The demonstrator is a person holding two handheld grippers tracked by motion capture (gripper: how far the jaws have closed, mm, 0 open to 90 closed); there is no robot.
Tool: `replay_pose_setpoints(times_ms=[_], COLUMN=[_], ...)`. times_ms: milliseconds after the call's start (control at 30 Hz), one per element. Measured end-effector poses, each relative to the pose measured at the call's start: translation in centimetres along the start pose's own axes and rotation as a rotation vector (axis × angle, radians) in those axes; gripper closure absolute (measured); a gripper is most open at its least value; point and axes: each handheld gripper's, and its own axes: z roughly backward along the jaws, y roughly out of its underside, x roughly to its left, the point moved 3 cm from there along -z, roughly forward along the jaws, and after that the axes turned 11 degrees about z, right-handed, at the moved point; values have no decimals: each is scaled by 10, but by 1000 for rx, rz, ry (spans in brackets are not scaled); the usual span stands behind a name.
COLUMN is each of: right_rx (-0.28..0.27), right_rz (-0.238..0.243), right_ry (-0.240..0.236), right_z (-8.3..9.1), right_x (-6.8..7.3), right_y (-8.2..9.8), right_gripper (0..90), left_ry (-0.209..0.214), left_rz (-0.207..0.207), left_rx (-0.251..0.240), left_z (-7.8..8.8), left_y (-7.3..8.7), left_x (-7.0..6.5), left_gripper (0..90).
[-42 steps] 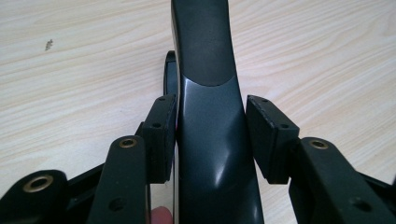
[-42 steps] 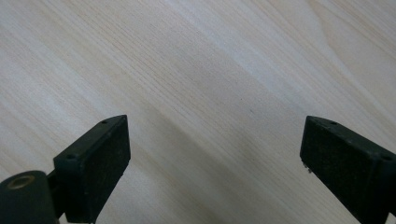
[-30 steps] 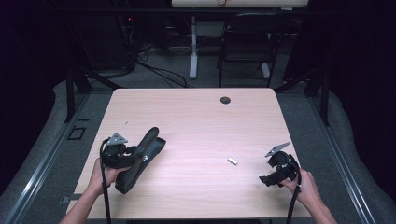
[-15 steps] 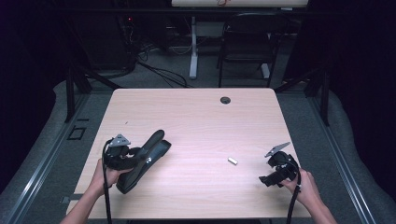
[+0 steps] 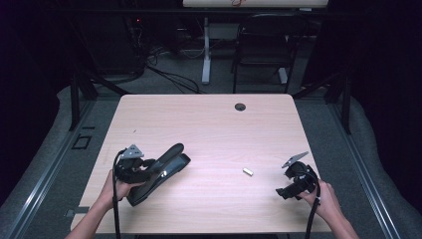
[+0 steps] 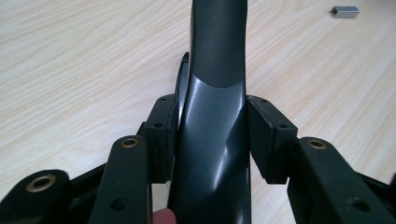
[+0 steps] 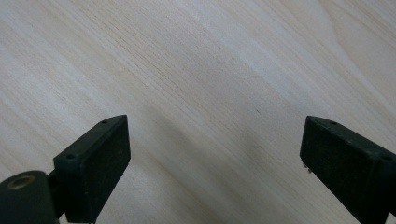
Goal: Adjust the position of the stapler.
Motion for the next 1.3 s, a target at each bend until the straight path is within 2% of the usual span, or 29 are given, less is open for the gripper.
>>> replay_pose_setpoints(times_ms=[67, 267, 500, 533, 667, 767, 1300], right_rx=[1, 13, 7, -8, 17, 4, 9], right_rz=[0, 8, 9, -4, 15, 10, 7], right_ry=[0, -2, -2, -4, -6, -9, -19], right_z=[0, 0, -1, -2, -1, -2, -4], right_x=[0, 0, 0, 1, 0, 1, 1], right_y=[0, 0, 0, 0, 0, -1, -1], right_gripper=[82, 82, 82, 82, 82, 82, 83], left_ry=[8, 28, 48, 53, 65, 73, 143], left_rz=[-21, -40, -56, -58, -65, -82, -143], left_rx=[5, 11, 16, 17, 18, 21, 25], left_z=[-1, -2, -4, -5, -6, -7, -14], left_y=[0, 0, 0, 0, 0, 0, 0], left_x=[-2, -7, -12, -13, -16, -19, -32], left_gripper=[560, 561, 561, 561, 561, 561, 563])
